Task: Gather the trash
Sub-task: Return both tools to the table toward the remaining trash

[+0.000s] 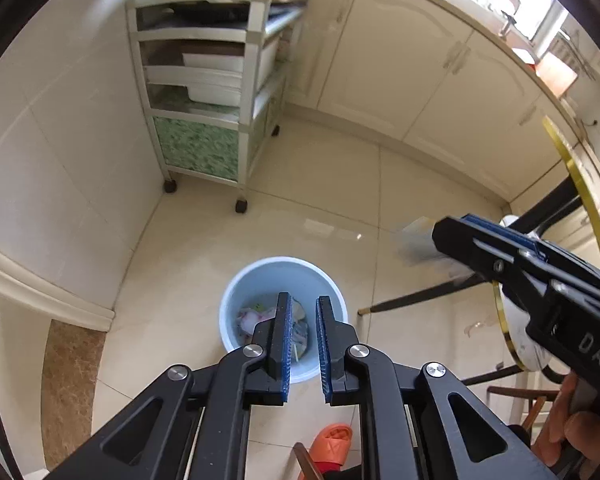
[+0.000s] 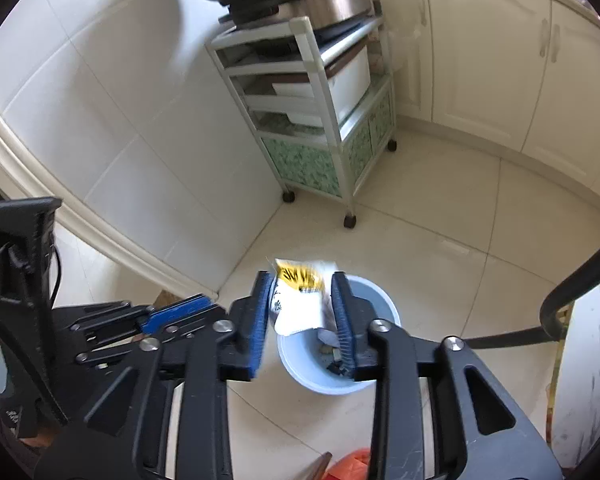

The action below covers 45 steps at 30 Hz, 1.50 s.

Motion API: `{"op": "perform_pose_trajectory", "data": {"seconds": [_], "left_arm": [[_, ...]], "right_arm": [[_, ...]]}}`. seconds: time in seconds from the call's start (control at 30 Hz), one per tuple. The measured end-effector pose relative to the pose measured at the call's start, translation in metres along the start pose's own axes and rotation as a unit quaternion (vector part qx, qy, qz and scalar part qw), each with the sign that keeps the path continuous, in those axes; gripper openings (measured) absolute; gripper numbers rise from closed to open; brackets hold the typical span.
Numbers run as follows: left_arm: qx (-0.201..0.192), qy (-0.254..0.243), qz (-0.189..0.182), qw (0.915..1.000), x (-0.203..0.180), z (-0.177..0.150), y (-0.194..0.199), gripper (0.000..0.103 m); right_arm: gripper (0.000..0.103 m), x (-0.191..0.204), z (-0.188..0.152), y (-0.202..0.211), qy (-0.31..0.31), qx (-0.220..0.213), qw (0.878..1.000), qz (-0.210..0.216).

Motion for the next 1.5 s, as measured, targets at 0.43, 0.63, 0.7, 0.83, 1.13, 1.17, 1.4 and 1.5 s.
{"op": "perform_pose_trajectory", "data": {"seconds": [0.43,0.63,0.7,0.83,1.13,1.17,1.4,1.5], "left_arm": [[-0.107,-0.017,0.009,0.9941,-0.055,-0.004,0.102,0.065],[-0.170,-0.080,-0.024,0.9820,-0.143,-0.004,0.156,0.086],[-0.178,-0.106,-0.034,0.9777,-0.176,-0.007,0.165,0.090],[-0.182,-0.151,-0.059,0.9698,-0.246,-0.014,0.173,0.094],[-0.140,-0.236,-0.108,0.9554,-0.381,-0.022,0.159,0.096],[-0.134,-0.239,-0.110,0.9553,-0.389,-0.019,0.157,0.096],[-0.084,-0.258,-0.111,0.9561,-0.440,0.022,0.109,0.096],[-0.076,-0.257,-0.102,0.9580,-0.451,0.036,0.096,0.096]], "right_arm": [[0.069,-0.007,0.035,0.138,-0.002,-0.134,0.991,-0.027],[0.080,-0.059,0.034,0.248,-0.015,-0.205,0.975,-0.088],[0.084,-0.089,0.026,0.285,-0.028,-0.224,0.967,-0.115],[0.087,-0.159,0.005,0.343,-0.062,-0.229,0.956,-0.172],[0.090,-0.309,-0.060,0.366,-0.093,-0.112,0.959,-0.244],[0.088,-0.321,-0.068,0.365,-0.097,-0.104,0.960,-0.239],[0.081,-0.346,-0.079,0.325,-0.060,-0.063,0.972,-0.217],[0.072,-0.360,-0.087,0.320,-0.061,-0.054,0.975,-0.208]]}}
Point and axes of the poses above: each gripper's, at about its wrist camera, not at the fingertips, and y roughly against the way its jaws point, x to its left, z to its top, the point moved 10 cm from there along -y, roughly the way its jaws point, and after that the axes turned 2 degrees about -y, right-handed, at the moved point
